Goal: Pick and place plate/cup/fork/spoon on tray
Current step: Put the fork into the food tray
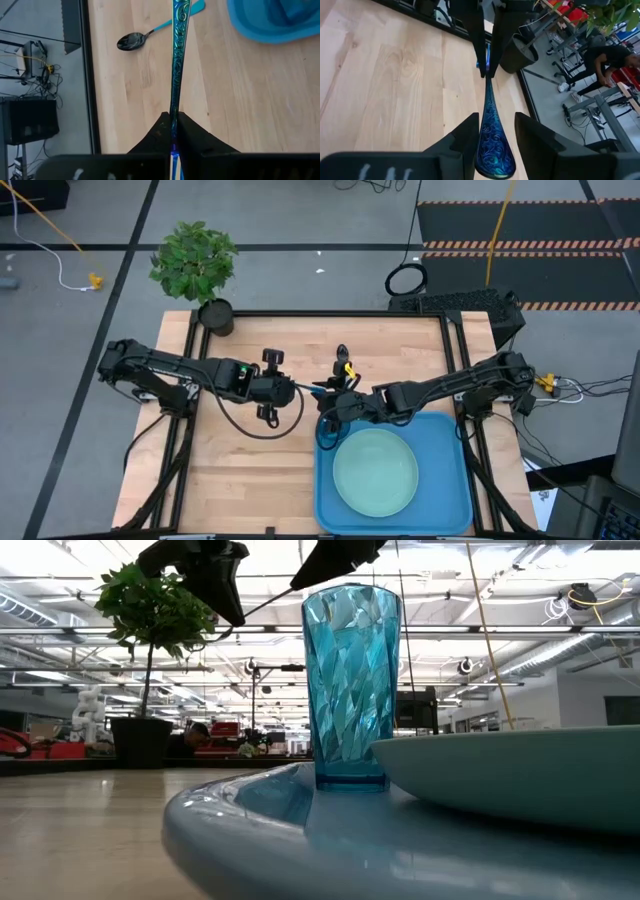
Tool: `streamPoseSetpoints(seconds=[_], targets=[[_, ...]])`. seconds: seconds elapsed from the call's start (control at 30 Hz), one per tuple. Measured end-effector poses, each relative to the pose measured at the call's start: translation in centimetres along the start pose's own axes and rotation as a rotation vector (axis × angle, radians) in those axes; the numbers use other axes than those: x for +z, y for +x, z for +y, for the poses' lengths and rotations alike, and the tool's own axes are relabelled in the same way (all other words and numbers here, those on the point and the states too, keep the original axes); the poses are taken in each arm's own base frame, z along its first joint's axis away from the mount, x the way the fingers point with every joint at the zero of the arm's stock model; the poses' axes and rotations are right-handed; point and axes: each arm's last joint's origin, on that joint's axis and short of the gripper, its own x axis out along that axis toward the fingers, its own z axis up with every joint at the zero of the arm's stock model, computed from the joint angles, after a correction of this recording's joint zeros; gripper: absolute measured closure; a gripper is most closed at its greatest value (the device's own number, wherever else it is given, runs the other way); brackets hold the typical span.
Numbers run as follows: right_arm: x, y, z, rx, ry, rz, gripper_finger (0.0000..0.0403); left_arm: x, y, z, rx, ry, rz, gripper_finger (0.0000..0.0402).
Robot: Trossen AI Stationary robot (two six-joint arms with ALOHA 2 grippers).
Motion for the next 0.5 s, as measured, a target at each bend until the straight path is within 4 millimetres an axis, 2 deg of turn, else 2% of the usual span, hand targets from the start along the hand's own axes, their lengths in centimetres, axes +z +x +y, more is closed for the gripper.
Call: streamPoseSetpoints(seconds=[0.3,0.5], targets=[[-0.16,0.00,0.05,0.005,-0.013,0.014,0.0287,0.00,0.00,-0.01,0.000,0.001,0.000,0.0394],[-0.16,0.00,0.05,0.005,-0.010,0.014,0.0287,0.00,0.00,-0.01,0.000,0.000,0.000,0.0383]])
